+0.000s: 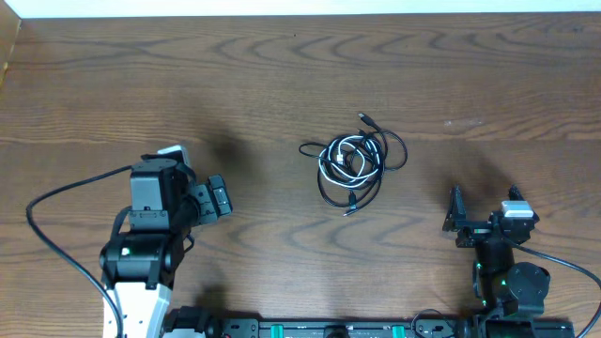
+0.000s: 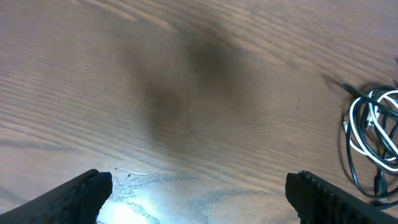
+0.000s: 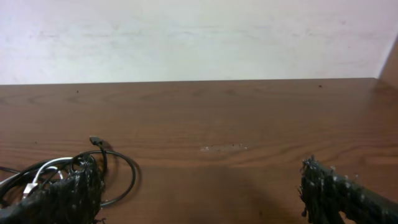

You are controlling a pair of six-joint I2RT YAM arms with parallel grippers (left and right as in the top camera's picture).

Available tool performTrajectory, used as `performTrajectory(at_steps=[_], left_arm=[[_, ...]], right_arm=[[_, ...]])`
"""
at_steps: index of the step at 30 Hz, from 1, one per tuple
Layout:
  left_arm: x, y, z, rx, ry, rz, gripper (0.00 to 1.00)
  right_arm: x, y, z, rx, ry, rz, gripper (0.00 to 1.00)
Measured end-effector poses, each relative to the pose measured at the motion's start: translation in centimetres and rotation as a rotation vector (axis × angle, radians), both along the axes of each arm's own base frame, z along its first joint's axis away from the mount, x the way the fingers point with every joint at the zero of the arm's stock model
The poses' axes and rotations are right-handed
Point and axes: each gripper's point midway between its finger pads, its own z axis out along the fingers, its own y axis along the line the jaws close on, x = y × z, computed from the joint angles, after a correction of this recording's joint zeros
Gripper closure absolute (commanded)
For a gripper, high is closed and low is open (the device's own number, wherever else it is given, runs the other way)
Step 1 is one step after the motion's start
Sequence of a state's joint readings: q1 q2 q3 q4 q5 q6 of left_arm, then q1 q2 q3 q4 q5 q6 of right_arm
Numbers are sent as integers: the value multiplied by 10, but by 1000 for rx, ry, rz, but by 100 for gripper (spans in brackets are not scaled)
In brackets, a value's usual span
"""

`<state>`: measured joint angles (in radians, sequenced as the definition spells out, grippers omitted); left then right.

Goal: Untangle cables
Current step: 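Raise the left gripper and swing it toward the tangled cables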

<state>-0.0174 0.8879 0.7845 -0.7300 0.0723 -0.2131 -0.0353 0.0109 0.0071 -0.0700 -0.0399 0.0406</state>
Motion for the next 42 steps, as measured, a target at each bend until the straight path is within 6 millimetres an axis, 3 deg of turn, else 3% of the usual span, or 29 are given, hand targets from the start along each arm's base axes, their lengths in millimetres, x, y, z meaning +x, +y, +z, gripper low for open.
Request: performTrajectory(at_steps=[10, 20, 34, 42], left_arm=[[-4, -1, -8, -3, 42, -3, 4], [-3, -14, -6, -66, 39, -48, 4], [21, -16, 7, -179, -50, 70, 4], [34, -31, 13, -284, -79, 57, 4]], right_arm=[[0, 0, 0, 0, 0, 0, 1], [0, 0, 0, 0, 0, 0, 1], [0, 0, 0, 0, 0, 0, 1], [0, 0, 0, 0, 0, 0, 1]])
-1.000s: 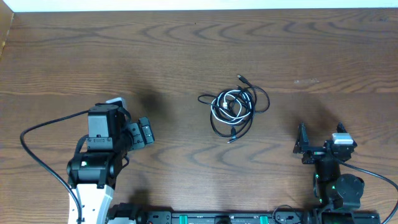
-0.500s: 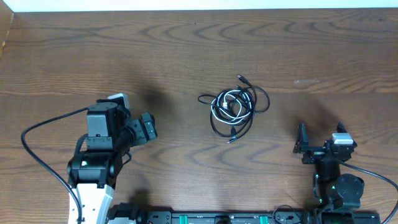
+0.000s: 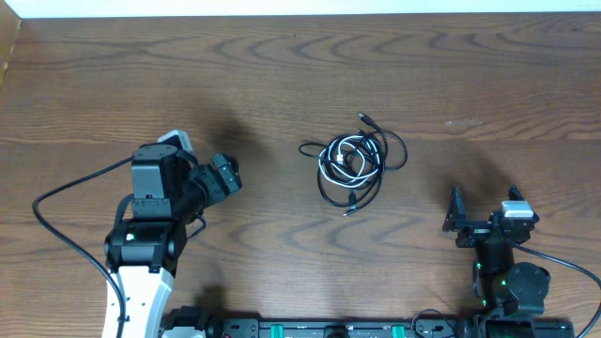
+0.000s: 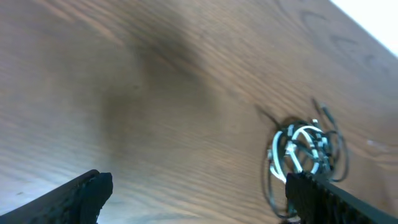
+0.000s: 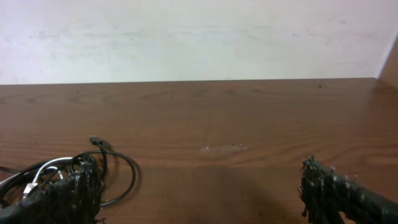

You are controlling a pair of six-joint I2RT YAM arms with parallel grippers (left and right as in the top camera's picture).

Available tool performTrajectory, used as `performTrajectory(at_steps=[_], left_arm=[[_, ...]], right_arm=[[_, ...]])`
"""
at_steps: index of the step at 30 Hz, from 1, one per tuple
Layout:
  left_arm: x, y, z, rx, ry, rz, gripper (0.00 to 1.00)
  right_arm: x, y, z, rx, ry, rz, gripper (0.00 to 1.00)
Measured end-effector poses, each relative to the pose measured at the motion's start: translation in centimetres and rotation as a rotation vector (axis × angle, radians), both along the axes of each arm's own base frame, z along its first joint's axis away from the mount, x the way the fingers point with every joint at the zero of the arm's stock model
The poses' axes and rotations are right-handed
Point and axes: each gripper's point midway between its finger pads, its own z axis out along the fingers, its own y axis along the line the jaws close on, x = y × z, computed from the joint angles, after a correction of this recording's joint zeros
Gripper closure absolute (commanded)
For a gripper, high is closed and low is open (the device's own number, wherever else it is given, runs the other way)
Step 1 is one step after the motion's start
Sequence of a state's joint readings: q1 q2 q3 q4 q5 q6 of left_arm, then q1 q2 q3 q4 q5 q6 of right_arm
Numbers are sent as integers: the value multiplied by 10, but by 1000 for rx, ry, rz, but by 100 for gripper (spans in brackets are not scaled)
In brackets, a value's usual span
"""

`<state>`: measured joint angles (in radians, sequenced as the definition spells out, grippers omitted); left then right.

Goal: Untangle cables
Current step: 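Raise the left gripper and swing it toward the tangled cables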

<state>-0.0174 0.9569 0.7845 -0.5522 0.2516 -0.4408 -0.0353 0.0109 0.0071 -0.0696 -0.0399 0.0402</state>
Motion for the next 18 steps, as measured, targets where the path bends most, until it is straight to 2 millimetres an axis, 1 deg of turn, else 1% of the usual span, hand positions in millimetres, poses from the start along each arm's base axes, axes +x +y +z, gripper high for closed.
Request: performTrajectory(at_steps=[7, 10, 13, 18], left_arm=[[9, -11, 12, -72, -50, -17, 4], [14, -19, 21, -110, -90, -41, 4], [18, -34, 32, -157, -128, -85, 4], [16, -61, 38, -215, -138, -145, 4]], right_arm=[[0, 0, 0, 0, 0, 0, 1], [0, 0, 0, 0, 0, 0, 1], [0, 0, 0, 0, 0, 0, 1], [0, 0, 0, 0, 0, 0, 1]])
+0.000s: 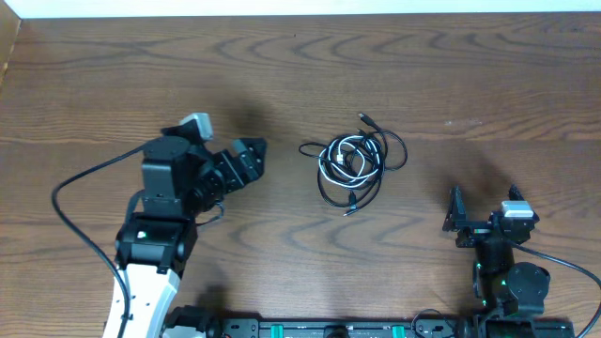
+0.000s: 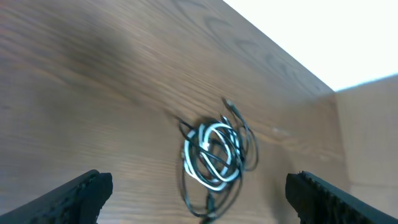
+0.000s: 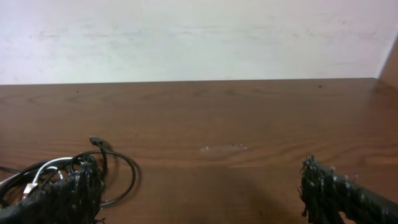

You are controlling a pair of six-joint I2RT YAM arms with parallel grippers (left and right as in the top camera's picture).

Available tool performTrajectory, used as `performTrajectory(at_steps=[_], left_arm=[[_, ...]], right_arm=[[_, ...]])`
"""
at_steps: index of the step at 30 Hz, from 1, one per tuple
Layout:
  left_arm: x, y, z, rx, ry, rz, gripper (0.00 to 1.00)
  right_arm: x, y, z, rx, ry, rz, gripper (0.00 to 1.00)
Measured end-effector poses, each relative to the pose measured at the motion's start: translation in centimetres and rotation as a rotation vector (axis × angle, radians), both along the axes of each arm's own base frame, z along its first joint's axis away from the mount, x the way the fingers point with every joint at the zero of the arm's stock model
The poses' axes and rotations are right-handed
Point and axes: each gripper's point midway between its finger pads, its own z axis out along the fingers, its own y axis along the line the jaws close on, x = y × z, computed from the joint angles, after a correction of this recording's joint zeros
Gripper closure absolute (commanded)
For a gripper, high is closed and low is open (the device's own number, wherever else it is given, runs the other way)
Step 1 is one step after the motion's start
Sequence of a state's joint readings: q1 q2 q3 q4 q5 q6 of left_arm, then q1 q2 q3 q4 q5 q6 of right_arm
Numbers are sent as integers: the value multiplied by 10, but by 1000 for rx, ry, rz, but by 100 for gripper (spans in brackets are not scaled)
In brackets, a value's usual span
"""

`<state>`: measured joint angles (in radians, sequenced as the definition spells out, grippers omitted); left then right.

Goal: Untangle cables
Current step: 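Raise the left gripper and swing it toward the tangled cables, then move the left gripper over the cable bundle's left side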

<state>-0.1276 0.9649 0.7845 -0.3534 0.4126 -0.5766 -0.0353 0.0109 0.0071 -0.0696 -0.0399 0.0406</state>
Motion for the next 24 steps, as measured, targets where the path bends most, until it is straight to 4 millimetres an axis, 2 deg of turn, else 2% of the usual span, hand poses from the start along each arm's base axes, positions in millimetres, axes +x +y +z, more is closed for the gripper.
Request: performTrajectory(at_steps=[5, 13, 19, 24], left_arm=[[-3, -18, -10, -5, 43, -33, 4], [7, -41, -22, 9, 52, -70, 4], [7, -47, -38, 28, 99, -83, 4], [-2, -44, -50, 43, 161, -83, 4]], right_arm=[[0, 0, 0, 0, 0, 0, 1], [0, 0, 0, 0, 0, 0, 1], [0, 0, 0, 0, 0, 0, 1], [0, 0, 0, 0, 0, 0, 1]])
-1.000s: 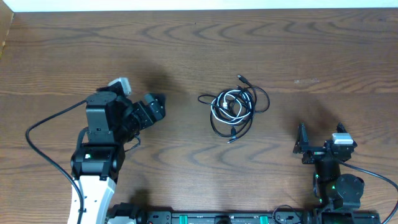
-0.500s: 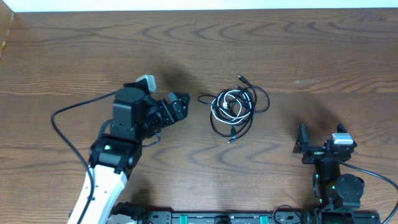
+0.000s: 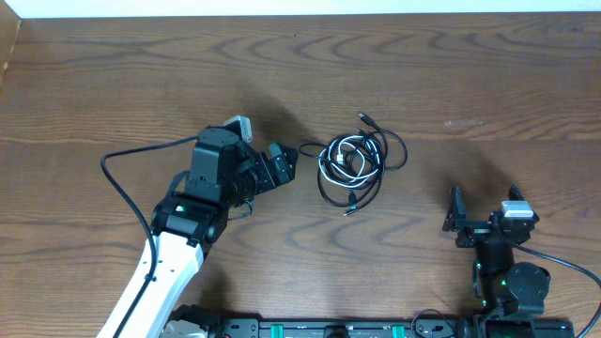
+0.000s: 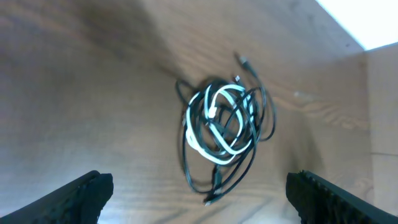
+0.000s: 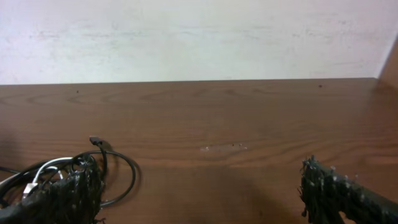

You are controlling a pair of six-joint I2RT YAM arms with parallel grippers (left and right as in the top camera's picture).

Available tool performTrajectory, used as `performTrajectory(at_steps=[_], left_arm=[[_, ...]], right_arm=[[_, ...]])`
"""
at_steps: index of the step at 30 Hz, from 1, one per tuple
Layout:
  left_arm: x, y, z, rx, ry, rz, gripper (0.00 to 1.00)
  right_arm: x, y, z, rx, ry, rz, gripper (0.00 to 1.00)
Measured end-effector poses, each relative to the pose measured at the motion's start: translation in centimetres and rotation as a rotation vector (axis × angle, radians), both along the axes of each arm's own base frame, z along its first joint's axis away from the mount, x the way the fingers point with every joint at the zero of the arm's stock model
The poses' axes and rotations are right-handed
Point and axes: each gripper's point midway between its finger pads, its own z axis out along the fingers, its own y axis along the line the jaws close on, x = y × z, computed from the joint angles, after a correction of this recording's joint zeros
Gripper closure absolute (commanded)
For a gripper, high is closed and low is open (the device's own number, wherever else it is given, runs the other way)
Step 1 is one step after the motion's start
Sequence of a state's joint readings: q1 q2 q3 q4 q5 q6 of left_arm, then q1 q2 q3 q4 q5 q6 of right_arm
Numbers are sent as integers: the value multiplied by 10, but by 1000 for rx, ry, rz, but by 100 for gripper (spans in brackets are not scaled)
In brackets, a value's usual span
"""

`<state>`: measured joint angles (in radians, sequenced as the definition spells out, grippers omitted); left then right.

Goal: Untangle cables
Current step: 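Move the left gripper over the cable bundle's left side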

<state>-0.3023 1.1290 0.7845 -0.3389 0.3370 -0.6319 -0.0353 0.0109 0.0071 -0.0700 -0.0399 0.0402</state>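
A tangle of black and white cables lies right of the table's middle, with a black plug end sticking out at the back. My left gripper is open just left of the tangle, not touching it. In the left wrist view the bundle lies ahead between the spread fingers. My right gripper stands open near the front right, well apart from the cables. Its wrist view shows part of the tangle behind its left finger.
The wooden table ends at a white wall along the back. A pale scuff marks the wood at the right. The left arm's black lead loops over the table to its left.
My left gripper has moved right, from a short way off the tangle to right beside its left edge. It is still open. The cables and the right arm have not moved.
My left gripper was open at the front left, far from the cables. At each later moment it stood further right and further back, and now it is next to the tangle. The tangle has kept its shape and place, and the right gripper has stayed open and still.
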Motion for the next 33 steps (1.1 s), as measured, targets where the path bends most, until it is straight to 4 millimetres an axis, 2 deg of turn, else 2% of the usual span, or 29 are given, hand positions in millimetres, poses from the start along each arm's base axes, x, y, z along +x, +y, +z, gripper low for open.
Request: performTrajectory(at_steps=[23, 33], left_arm=[[-9, 3, -9, 20, 52, 2, 4], [-37, 12, -33, 108, 166, -55, 4]], right_arm=[[0, 0, 0, 0, 0, 0, 1], [0, 0, 0, 0, 0, 0, 1]])
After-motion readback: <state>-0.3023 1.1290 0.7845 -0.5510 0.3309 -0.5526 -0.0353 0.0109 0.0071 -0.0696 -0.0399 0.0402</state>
